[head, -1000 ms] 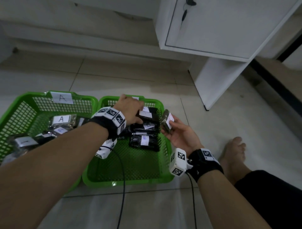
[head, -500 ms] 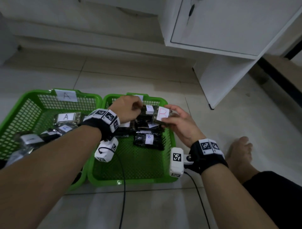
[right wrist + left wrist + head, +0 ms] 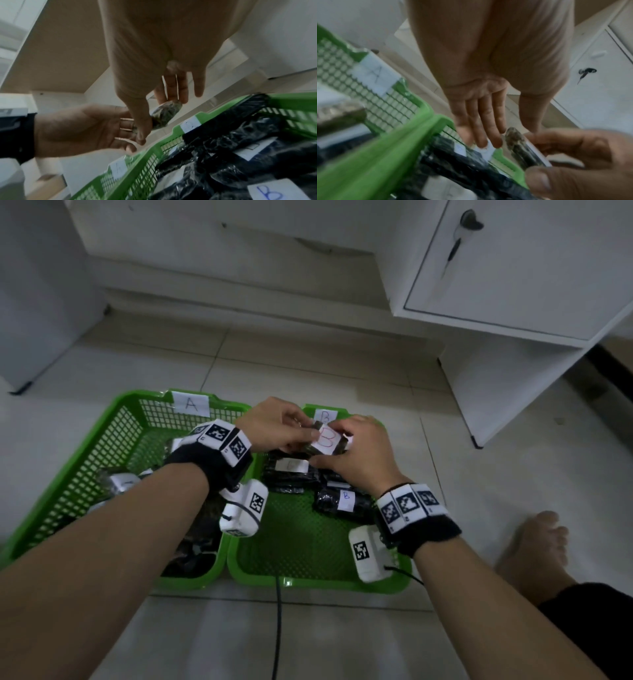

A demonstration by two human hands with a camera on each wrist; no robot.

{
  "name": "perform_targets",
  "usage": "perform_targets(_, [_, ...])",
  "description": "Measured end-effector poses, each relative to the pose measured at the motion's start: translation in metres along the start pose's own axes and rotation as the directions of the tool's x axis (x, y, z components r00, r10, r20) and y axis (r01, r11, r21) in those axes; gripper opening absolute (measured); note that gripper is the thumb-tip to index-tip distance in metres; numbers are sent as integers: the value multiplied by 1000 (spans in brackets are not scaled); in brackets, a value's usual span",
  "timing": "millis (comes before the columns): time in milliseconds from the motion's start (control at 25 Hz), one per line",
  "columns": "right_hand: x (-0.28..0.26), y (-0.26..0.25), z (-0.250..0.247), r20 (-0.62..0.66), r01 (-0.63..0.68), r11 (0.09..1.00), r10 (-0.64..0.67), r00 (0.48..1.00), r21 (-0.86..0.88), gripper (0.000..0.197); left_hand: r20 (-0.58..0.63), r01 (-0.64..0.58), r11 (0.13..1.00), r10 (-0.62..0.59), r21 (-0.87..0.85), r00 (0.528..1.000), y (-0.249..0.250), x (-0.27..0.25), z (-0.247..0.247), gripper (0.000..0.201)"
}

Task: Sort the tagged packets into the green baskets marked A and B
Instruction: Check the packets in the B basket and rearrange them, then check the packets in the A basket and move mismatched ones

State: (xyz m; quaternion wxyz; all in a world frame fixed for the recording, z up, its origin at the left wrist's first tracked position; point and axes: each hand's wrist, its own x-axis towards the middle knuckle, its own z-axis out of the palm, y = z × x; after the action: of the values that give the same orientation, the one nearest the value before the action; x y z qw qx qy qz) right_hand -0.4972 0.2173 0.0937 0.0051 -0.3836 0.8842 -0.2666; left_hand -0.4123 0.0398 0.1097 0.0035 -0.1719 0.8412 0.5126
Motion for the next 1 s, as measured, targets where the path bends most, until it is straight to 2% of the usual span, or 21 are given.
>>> perform_targets(80, [10,-13,12,57,40,988,-32,998,-149,61,-154,-24,955,72,296,986,-17,-3,-18,11])
perform_targets(160, [21,-23,33,176,14,987,15,984,-161,57,-249,-1,914,111,405,962,-33,-8,-29,12])
perform_targets(240, [27,-32,55,293,-16,985,68,954,-174,54,-224,11,890,102,456,969,-46,-14,-31,19])
perform_targets(320, [27,-38,70,350,-17,979,90,932,-205,56,-154,-6,877,91,480,984,-57,-17,-28,23])
perform_targets(520, [35,-46,79,310,45,982,14,951,-181,51,-174,-17,906,100,424,980,-67,-14,-29,22])
perform_targets(680, [34,-48,80,294,25,984,29,955,-178,54,-118,-35,889,99,456,988,-61,-24,-37,19])
perform_targets(760, [35,-57,78,263,37,990,0,965,-138,48,-110,-18,851,89,525,990,-58,-36,-51,20])
perform_targets(880, [30,-92,74,195,119,991,-105,975,-60,24,-180,67,777,60,625,982,-55,-56,-82,23])
perform_targets(1000, [5,-127,77,259,216,976,-202,945,-28,16,-213,154,724,-10,672,977,-66,-77,-99,25])
